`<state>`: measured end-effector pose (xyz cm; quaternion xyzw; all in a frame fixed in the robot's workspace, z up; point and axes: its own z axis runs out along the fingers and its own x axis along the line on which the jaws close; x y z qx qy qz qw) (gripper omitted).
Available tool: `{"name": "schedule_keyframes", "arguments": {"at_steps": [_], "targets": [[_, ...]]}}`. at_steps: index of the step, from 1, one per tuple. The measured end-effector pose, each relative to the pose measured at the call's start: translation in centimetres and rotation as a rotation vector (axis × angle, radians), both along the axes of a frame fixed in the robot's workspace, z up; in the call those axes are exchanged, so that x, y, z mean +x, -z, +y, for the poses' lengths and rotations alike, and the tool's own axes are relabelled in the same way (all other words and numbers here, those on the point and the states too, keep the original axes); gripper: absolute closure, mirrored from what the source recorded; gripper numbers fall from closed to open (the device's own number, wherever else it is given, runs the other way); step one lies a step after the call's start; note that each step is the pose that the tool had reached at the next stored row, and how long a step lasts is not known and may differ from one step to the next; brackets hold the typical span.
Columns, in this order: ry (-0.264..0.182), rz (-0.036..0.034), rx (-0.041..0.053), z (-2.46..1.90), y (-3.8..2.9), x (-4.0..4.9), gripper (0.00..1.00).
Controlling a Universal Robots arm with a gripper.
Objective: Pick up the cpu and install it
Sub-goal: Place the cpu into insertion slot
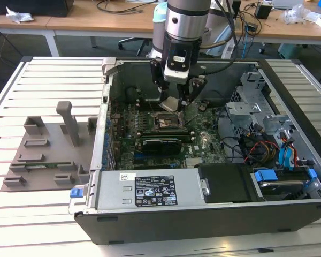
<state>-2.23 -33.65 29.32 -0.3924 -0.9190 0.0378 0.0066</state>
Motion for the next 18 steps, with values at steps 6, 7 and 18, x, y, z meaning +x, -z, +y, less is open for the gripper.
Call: {"name": "schedule_keyframes", "arguments": {"at_steps": [6,7,18], "targets": [[0.119,0.0,-0.0032,0.0,0.02,0.0,0.45],[0.131,0.0,-0.0036,0.0,0.02,0.0,0.45],[0.283,0.0,-0.0073,0.0,0.05,0.0,0.45]]}}
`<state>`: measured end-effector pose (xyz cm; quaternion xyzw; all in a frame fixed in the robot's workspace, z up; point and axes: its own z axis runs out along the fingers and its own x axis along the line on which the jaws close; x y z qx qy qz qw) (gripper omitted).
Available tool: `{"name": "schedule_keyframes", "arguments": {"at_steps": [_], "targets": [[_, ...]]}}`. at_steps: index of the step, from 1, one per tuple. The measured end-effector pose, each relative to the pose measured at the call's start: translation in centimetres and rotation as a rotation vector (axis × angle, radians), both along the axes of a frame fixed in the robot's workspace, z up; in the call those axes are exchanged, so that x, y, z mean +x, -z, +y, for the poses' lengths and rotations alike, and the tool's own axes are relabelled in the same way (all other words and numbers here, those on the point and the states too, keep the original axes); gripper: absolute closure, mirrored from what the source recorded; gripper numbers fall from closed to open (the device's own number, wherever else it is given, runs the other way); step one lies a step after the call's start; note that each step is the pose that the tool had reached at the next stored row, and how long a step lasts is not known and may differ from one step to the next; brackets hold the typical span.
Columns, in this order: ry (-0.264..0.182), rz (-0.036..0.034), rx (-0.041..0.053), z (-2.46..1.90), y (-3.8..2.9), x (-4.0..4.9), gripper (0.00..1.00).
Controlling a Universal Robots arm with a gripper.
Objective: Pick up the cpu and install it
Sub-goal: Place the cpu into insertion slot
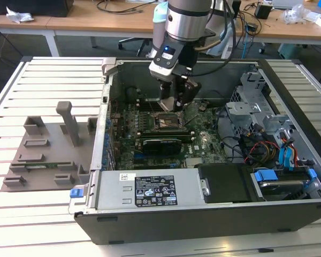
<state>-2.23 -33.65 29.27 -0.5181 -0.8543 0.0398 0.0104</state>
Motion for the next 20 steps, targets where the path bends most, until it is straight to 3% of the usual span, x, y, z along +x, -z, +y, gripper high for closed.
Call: {"name": "schedule_keyframes", "arguments": {"at_steps": [4,12,20], "targets": [[0.075,0.0,-0.0014,0.0,0.01,0.0,0.45],[0.268,0.0,-0.0039,0.0,0.05,0.0,0.45],[0.396,0.0001,-0.0052,0.0,0.08,0.0,0.45]]}}
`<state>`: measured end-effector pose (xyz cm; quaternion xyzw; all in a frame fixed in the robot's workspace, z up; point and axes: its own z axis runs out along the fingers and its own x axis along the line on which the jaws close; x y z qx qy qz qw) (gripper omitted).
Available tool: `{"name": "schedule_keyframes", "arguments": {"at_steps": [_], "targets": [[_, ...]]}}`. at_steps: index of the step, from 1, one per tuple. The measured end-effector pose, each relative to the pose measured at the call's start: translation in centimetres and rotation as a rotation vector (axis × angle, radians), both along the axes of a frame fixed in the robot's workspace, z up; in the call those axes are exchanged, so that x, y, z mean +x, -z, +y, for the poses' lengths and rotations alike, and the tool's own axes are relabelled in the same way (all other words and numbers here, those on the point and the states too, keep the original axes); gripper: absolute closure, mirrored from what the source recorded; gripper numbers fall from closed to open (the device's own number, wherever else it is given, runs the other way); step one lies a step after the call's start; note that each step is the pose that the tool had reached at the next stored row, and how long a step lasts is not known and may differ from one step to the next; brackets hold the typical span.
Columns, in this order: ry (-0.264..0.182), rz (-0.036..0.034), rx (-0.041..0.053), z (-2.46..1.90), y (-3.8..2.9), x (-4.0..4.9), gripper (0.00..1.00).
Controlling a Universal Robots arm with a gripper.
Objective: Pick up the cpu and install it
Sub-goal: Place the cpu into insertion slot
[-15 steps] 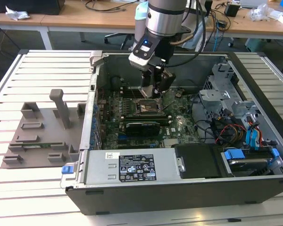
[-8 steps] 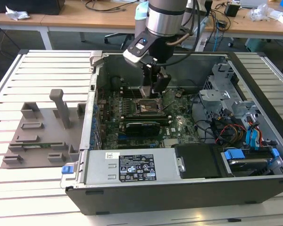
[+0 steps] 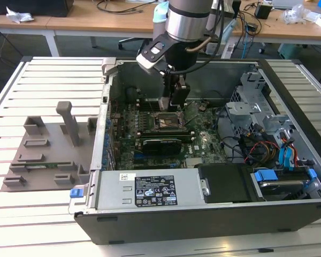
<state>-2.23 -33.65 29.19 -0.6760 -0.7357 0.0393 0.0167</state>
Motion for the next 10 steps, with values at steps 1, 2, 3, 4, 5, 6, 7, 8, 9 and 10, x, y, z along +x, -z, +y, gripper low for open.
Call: {"name": "schedule_keyframes", "arguments": {"at_steps": [1,2,3,4,5,6,7,8,9,10], "targets": [[0.011,0.0,0.0,0.0,0.0,0.0,0.45],[0.03,0.0,0.0,0.0,0.01,0.0,0.45],[0.042,0.0,0.0,0.0,0.01,0.0,0.45],[0.05,0.0,-0.0002,0.0,0.01,0.0,0.45],[0.052,0.0,0.0,0.0,0.01,0.0,0.45],[0.052,0.0,0.0,0.0,0.01,0.0,0.45],[0.053,0.0,0.0,0.0,0.01,0.0,0.45],[0.053,-0.0016,0.0002,0.0,0.02,0.0,0.45],[0.053,-0.0163,0.0001,-0.01,0.03,0.0,0.45],[0.053,-0.0282,0.0005,-0.01,0.05,0.0,0.45]]}}
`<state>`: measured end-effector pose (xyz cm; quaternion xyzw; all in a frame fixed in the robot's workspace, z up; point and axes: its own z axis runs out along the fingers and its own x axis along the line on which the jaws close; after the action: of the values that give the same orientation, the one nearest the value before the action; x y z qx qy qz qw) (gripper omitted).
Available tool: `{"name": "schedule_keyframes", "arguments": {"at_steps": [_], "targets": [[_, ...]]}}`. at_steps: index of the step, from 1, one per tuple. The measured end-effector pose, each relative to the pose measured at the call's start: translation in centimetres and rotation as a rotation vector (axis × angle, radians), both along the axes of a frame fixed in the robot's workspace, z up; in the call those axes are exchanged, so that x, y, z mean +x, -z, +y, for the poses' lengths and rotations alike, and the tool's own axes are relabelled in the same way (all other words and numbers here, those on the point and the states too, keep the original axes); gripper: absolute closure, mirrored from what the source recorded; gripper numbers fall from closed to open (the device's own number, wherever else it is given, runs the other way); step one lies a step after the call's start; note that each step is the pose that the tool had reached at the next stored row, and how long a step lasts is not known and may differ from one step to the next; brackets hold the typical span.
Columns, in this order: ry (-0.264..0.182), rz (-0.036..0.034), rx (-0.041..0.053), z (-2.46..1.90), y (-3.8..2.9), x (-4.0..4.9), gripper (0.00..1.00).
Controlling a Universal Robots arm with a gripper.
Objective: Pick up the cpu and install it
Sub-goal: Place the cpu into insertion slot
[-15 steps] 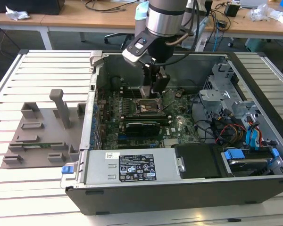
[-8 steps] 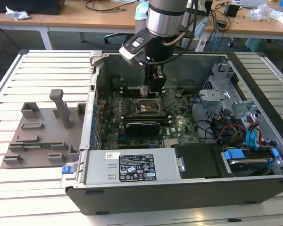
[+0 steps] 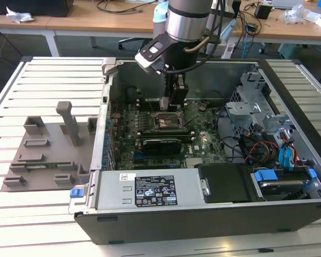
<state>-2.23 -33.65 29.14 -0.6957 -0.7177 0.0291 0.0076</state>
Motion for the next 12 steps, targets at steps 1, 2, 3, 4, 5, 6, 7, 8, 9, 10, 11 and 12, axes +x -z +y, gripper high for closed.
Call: {"name": "schedule_keyframes", "arguments": {"at_steps": [1,2,3,4,5,6,7,8,9,10,11,12], "targets": [[0.0,-0.0126,-0.0001,0.0,0.02,0.0,0.45],[0.0,-0.0221,-0.0001,0.01,0.03,0.0,0.45],[0.0,-0.0227,-0.0001,0.01,0.03,0.01,0.45],[0.0,-0.0239,-0.0001,0.01,0.03,0.01,0.45],[0.0,-0.0243,-0.0002,0.0,0.02,0.0,0.45],[0.0,-0.0244,-0.001,0.02,0.02,0.0,0.45],[0.0,-0.0243,-0.0038,0.12,0.04,-0.01,0.45],[0.0,-0.0242,-0.0139,0.5,0.14,0.0,0.45],[0.0,-0.0244,-0.0231,1.01,0.27,0.0,0.45],[0.0,-0.0243,-0.0285,1.42,0.38,0.0,0.45],[0.0,-0.0243,-0.029,1.69,0.64,0.0,0.45],[0.0,-0.0245,-0.0288,1.82,0.91,0.0,0.45]]}}
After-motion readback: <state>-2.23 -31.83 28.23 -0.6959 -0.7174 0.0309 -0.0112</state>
